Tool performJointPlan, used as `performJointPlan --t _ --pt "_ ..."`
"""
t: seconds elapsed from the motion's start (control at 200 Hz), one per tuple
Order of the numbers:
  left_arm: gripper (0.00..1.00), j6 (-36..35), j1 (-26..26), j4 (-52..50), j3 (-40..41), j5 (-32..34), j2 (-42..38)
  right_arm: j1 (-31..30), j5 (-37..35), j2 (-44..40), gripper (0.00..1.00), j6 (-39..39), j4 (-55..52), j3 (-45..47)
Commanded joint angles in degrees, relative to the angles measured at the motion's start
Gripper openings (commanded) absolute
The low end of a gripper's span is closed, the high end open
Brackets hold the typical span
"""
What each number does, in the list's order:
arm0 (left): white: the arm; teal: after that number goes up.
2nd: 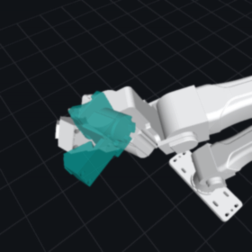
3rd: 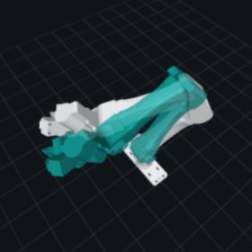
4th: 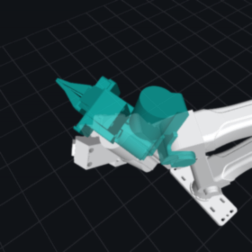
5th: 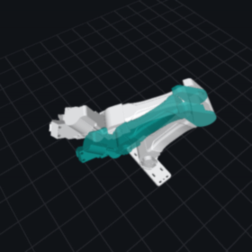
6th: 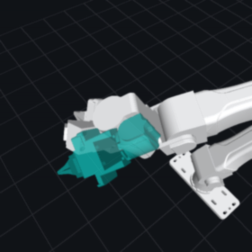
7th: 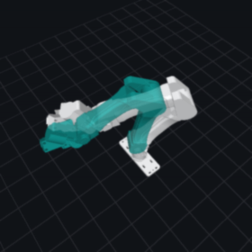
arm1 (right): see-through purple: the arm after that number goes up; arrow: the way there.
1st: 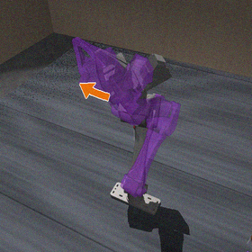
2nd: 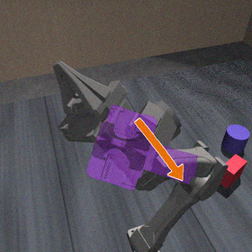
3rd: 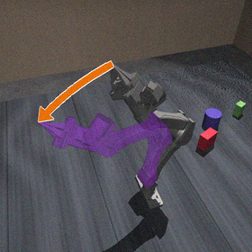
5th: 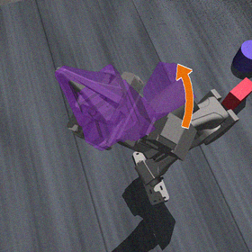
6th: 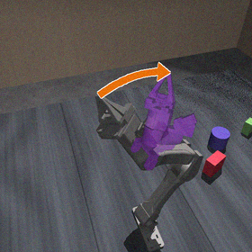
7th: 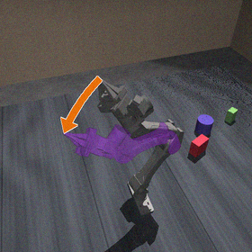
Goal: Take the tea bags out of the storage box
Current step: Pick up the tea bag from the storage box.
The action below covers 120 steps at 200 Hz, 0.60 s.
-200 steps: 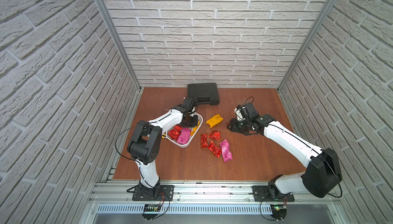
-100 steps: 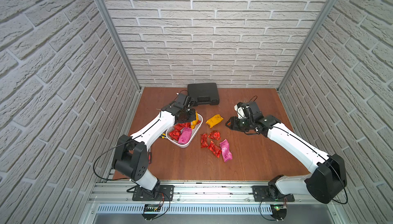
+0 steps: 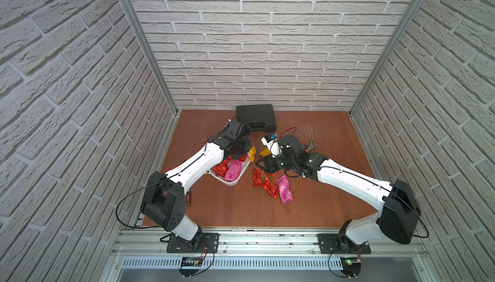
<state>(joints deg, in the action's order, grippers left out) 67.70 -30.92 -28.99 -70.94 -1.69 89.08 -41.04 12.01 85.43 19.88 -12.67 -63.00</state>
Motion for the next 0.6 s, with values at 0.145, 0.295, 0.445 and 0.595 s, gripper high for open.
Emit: performJointPlan --t 0.145,0.295,0.445,0.595 --pt "0.00 7.9 -0.7 1.7 0.9 1.0 -0.9 -0.6 -2.7 4.6 0.54 -4.3 9.4 -0.7" --pt "0.00 9.3 -0.9 1.4 1.1 0.8 -1.1 -0.7 -2.4 7.6 0.52 -3.8 10.7 -2.7" --pt "0.00 9.7 -1.3 1.4 1.5 0.6 -1.3 -0.7 -2.9 9.7 0.46 -3.0 12.2 -3.8" --pt "0.00 10.8 -1.5 1.8 2.4 0.3 -1.6 -0.7 -2.7 10.0 0.27 -2.0 13.2 -3.4"
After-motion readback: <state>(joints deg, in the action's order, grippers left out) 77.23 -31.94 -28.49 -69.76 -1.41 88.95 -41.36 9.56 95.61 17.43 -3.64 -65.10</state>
